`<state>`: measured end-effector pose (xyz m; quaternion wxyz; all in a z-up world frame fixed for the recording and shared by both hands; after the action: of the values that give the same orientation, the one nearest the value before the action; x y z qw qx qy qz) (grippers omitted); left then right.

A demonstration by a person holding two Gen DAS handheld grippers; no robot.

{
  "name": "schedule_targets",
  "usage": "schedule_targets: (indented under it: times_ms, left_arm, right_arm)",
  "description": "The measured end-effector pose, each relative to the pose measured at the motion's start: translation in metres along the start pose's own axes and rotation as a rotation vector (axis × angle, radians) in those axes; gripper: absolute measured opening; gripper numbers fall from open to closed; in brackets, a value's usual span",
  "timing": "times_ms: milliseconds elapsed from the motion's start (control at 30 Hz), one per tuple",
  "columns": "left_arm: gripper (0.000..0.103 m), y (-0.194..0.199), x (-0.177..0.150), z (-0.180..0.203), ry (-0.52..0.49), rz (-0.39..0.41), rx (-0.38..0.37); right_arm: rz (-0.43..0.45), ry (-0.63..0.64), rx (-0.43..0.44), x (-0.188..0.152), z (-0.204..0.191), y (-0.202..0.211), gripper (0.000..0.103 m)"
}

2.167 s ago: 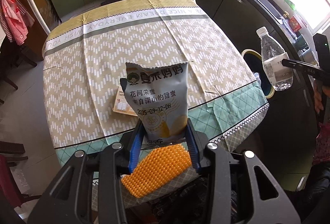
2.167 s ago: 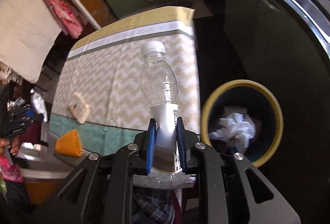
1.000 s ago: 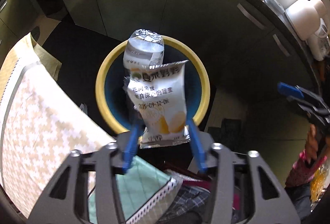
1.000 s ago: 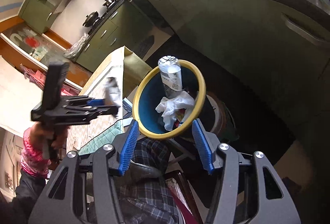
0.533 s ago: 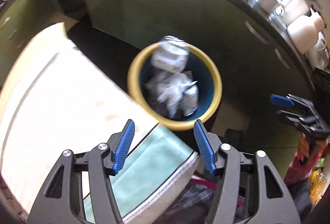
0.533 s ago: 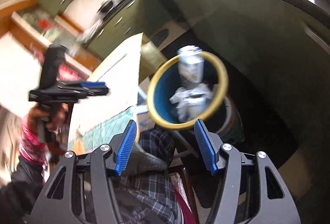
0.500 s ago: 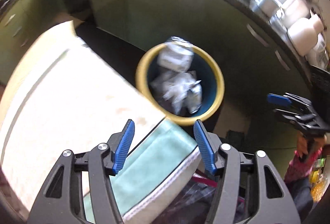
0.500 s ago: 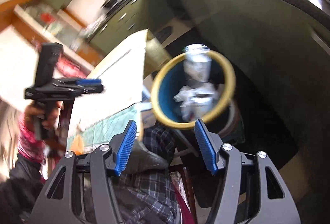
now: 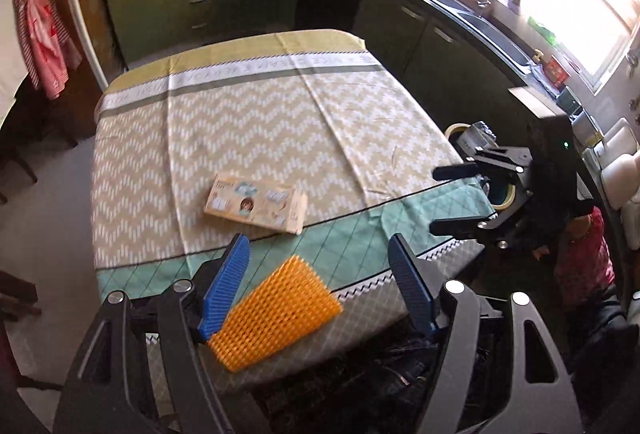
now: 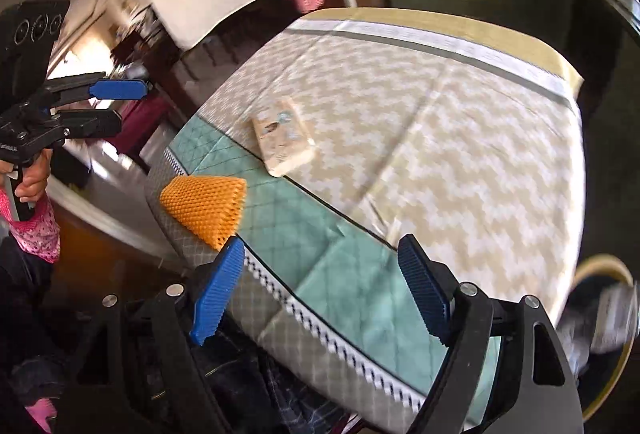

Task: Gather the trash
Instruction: 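Grasp the invisible-tape box with the right tool and lift it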

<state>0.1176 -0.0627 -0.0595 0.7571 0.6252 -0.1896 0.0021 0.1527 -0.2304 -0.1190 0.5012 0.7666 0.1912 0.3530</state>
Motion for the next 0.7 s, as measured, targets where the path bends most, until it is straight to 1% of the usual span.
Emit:
schedule_targets:
  times_ms: [67, 133, 200, 267, 367, 467, 533, 567, 700]
  left_arm:
    - [0.068, -0.002, -0.016, -0.017, 0.046, -0.003, -0.017]
    - [0.068, -0.002, -0.031, -0.031, 0.071, 0.0, -0.023]
    - [0.068, -0.002, -0.039, -0.041, 0.087, 0.006, -0.008]
    - [0.068, -0.003, -0.046, -0.048, 0.091, 0.003, 0.003]
    - [0.068, -0.006, -0.055, -0.053, 0.094, -0.012, -0.007]
    - [0.068, -0.008, -0.06, -0.057, 0.085, -0.023, -0.012]
    - [0.068, -0.011, -0.063, -0.058, 0.074, -0.034, -0.02]
    - [0.069, -0.013, -0.064, -0.058, 0.069, -0.039, -0.024]
    - [0.069, -0.022, -0.064, -0.056, 0.052, -0.058, -0.036]
  right_arm:
    - [-0.035, 0.093, -0.033, 0.031, -0.018, -0.026, 0.081]
    - [-0.079, 0.159, -0.047, 0.058, -0.03, -0.052, 0.081]
    - [-0.12, 0.184, -0.056, 0.081, -0.034, -0.075, 0.081]
    - [-0.148, 0.189, -0.062, 0.096, -0.032, -0.095, 0.081]
    - [-0.182, 0.18, -0.069, 0.112, -0.025, -0.118, 0.081]
    - [-0.214, 0.17, -0.071, 0.119, -0.023, -0.127, 0.081]
    - [-0.232, 0.173, -0.07, 0.12, -0.023, -0.134, 0.077]
    - [-0.242, 0.171, -0.077, 0.12, -0.022, -0.136, 0.072]
    - [-0.261, 0.176, -0.097, 0.121, -0.022, -0.145, 0.071]
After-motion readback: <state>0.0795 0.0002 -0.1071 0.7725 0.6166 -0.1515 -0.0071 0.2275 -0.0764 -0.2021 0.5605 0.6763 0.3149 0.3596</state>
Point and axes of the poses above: each gripper's, at about its wrist camera, not at the fingertips, and y roughly against the way its jaws point, z to its right, x to its top, the point moved 5 cm from there along -y, roughly the way its jaws point, and after that the axes turned 11 degrees about -z, right-handed, at the moved point
